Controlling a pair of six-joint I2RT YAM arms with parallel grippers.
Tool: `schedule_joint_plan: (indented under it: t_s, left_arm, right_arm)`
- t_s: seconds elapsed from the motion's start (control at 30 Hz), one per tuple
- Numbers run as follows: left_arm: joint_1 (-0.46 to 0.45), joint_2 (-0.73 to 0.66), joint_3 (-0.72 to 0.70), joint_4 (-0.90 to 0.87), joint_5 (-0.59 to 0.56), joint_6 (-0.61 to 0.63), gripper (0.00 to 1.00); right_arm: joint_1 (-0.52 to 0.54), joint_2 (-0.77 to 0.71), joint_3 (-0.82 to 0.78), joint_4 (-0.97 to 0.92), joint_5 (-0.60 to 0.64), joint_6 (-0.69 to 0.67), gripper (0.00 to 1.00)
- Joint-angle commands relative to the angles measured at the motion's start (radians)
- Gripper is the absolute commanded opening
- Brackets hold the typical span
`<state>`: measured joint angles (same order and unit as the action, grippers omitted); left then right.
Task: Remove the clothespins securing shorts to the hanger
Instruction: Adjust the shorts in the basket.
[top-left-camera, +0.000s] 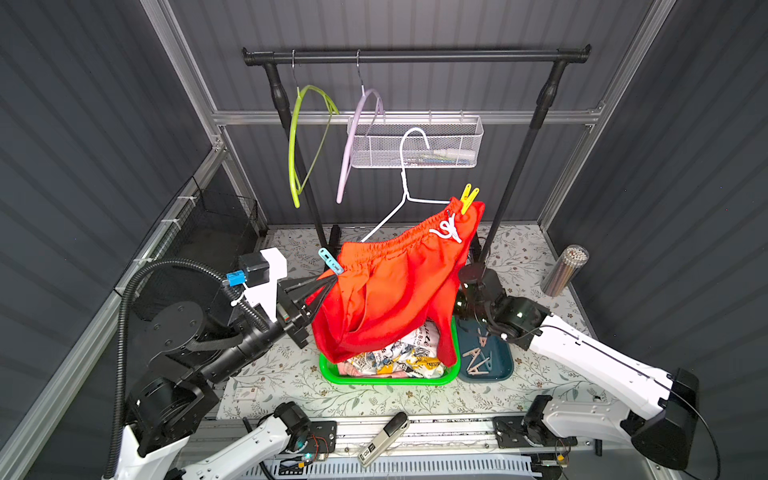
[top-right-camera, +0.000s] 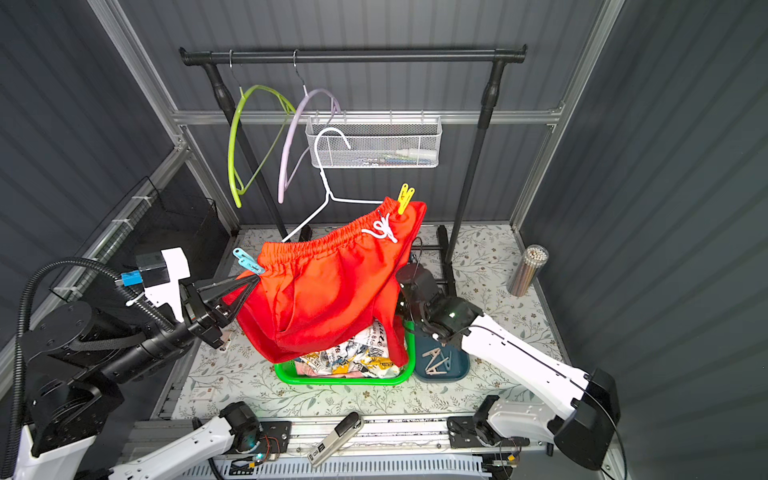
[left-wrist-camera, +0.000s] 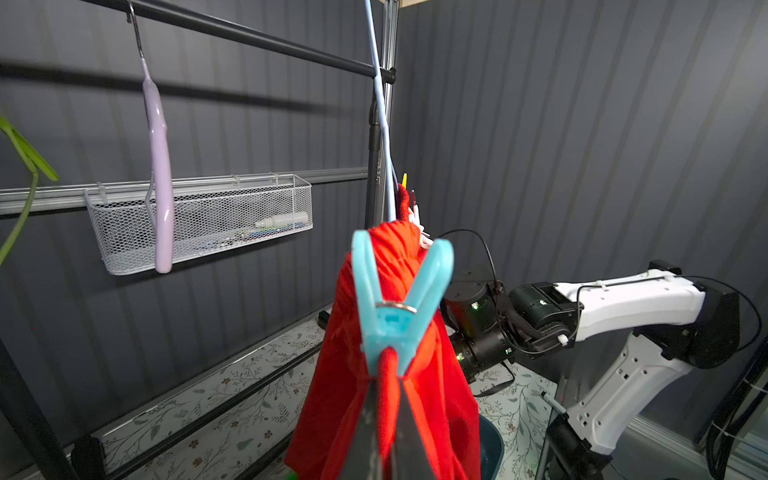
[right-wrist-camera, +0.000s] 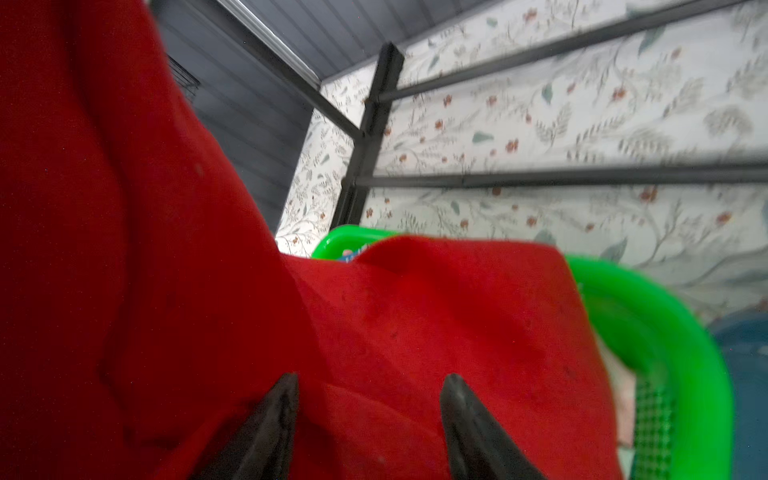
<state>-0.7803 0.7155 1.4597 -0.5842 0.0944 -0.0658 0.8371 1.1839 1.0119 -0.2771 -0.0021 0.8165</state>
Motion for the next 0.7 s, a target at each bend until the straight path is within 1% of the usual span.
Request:
schedule_joint_plan:
  t_s: [0.0, 0.07, 0.17, 0.23, 0.27, 0.33, 0.47, 0.6, 0.67]
  left_arm:
    - [-0.004, -0.013, 0.044, 0.013, -0.062, 0.046, 0.00]
    - [-0.005, -0.020, 0.044, -0.004, -0.118, 0.054, 0.00]
    - [-0.005, -0.039, 0.042, -0.027, -0.200, 0.055, 0.00]
    - [-0.005, -0.059, 0.034, -0.035, -0.239, 0.054, 0.00]
    - [-0.005, -0.066, 0.029, -0.038, -0.248, 0.053, 0.00]
    - [-0.005, -0.068, 0.025, -0.050, -0.241, 0.058, 0.00]
    - [-0.005, -0.037, 0.031, -0.072, -0.165, 0.075, 0.00]
    - [-0.005, -0.026, 0.031, -0.074, -0.150, 0.085, 0.00]
    - [-0.005, -0.028, 0.028, -0.068, -0.139, 0.087, 0.00]
  right_arm:
    - [0.008, -0.035, -0.080, 0.020, 0.077, 0.089, 0.57]
    - [0.008, -0.050, -0.130, 0.027, 0.096, 0.104, 0.57]
    - [0.007, -0.058, -0.167, -0.011, 0.139, 0.104, 0.57]
    - [0.000, -0.060, -0.179, -0.046, 0.174, 0.092, 0.57]
    - [-0.007, -0.087, -0.180, -0.064, 0.193, 0.081, 0.57]
    - [-0.025, -0.108, -0.176, -0.091, 0.220, 0.055, 0.57]
    - [-0.072, -0.139, -0.138, -0.149, 0.261, -0.015, 0.57]
    - [-0.133, -0.183, -0.093, -0.174, 0.273, -0.110, 0.58]
    - [-0.171, -0.201, -0.060, -0.221, 0.306, -0.158, 0.58]
